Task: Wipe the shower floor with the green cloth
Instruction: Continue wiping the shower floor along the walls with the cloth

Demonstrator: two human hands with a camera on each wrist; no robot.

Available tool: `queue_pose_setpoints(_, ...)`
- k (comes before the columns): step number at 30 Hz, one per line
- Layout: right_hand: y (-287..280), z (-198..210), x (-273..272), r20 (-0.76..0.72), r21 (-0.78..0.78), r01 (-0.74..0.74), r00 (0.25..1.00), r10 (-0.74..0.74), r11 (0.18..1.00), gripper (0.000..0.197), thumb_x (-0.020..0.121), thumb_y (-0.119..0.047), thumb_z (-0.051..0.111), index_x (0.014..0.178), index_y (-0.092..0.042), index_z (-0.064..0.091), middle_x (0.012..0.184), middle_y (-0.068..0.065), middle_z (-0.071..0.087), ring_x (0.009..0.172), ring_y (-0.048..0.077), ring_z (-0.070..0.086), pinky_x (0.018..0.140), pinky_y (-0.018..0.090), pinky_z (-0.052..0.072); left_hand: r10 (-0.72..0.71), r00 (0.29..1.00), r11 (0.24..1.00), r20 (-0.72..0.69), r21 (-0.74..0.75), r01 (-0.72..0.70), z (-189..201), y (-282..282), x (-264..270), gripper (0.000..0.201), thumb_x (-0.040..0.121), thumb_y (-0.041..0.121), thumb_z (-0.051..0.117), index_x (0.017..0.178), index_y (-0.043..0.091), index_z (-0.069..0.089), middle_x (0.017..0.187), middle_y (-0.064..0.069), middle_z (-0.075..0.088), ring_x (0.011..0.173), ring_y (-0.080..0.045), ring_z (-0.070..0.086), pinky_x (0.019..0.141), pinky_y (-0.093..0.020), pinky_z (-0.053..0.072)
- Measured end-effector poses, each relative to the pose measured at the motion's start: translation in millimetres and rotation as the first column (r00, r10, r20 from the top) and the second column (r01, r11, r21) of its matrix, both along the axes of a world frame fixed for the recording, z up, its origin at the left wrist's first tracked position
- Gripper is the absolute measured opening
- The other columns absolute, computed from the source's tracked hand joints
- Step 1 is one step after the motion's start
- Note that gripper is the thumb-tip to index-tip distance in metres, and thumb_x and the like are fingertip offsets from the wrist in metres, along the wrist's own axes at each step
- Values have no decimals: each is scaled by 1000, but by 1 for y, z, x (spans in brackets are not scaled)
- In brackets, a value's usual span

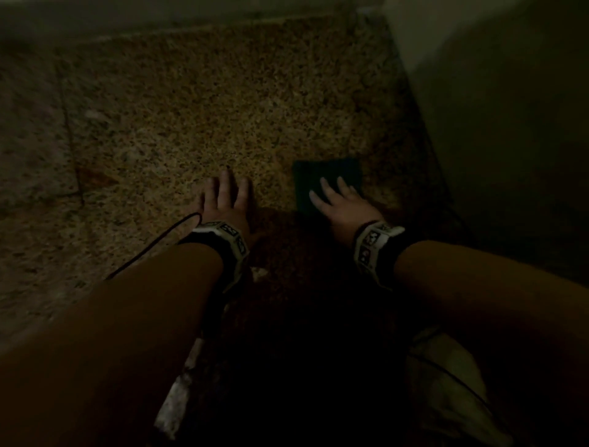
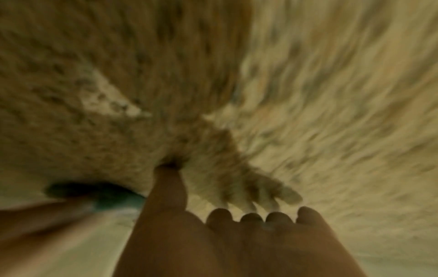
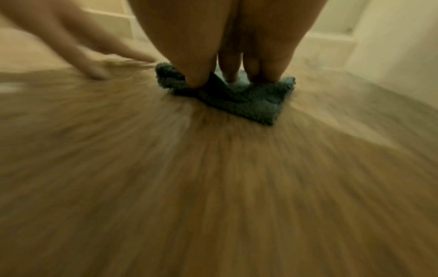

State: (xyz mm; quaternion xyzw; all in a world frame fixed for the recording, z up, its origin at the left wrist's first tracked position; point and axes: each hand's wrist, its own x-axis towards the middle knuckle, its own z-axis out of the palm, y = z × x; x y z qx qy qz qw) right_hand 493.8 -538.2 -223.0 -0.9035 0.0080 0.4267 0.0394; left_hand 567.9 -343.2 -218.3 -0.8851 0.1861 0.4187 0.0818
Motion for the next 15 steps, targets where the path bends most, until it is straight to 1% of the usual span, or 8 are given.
queue_pose_setpoints(3, -4, -1, -29, -12, -39, -6, 1000, 6, 999, 68, 100, -10, 34, 151, -25, -9, 157, 4, -20, 144, 34, -15, 117, 40, -2, -119, 993, 993, -13, 9, 119, 5, -8, 4, 100, 86, 62, 49, 147, 27, -22, 150, -7, -35, 141, -32, -23, 116, -48, -4)
queue_pose_setpoints(5, -5, -1, -34, -13, -49, -4, 1000, 4, 999, 70, 99, -8, 34, 151, -26, -10, 157, 3, -22, 144, 33, -16, 117, 39, -2, -124, 991, 992, -40, 25, 125, 6, -11, 7, 105, 83, 62, 54, 146, 28, -22, 150, -6, -36, 141, -32, -23, 115, -48, -3)
queue_pose_setpoints(7, -5, -1, -30, 7, -43, 13, 1000, -13, 999, 71, 99, -7, 35, 151, -26, -9, 157, 3, -22, 144, 33, -15, 117, 39, -1, -89, 994, 996, -69, 24, 91, 5, -13, 8, 109, 81, 61, 59, 146, 30, -23, 150, -4, -36, 141, -31, -23, 115, -50, 0)
queue_pose_setpoints(9, -7, -1, -21, 18, -23, 39, 999, -39, 999, 70, 99, -7, 35, 151, -26, -8, 157, 4, -20, 144, 33, -15, 117, 40, -1, -66, 995, 998, -71, 11, 67, 1, -12, 8, 110, 81, 56, 63, 146, 31, -23, 150, -2, -36, 142, -31, -23, 115, -51, 0)
queue_pose_setpoints(11, -11, 0, -3, 30, -20, 71, 997, -70, 997, 65, 102, -13, 32, 151, -25, -7, 157, 6, -19, 144, 35, -13, 117, 40, -2, -65, 996, 998, -63, 15, 66, -4, -12, 8, 108, 85, 44, 66, 146, 31, -21, 150, -2, -36, 142, -30, -23, 115, -49, 0)
queue_pose_setpoints(13, -15, -1, 23, 58, -37, 124, 991, -122, 992, 59, 104, -17, 28, 152, -25, -4, 158, 7, -17, 144, 36, -10, 117, 43, 1, -71, 996, 996, -54, 50, 74, -8, -15, 10, 106, 88, 34, 66, 146, 31, -21, 150, -3, -35, 142, -31, -22, 115, -49, 2)
queue_pose_setpoints(15, -18, -2, 50, 48, -66, 184, 982, -181, 981, 61, 103, -14, 31, 152, -27, -3, 158, 6, -16, 144, 38, -8, 117, 46, 7, -62, 996, 994, -57, 84, 67, -10, -19, 10, 108, 87, 31, 68, 146, 32, -22, 150, -3, -35, 142, -31, -20, 115, -51, 6)
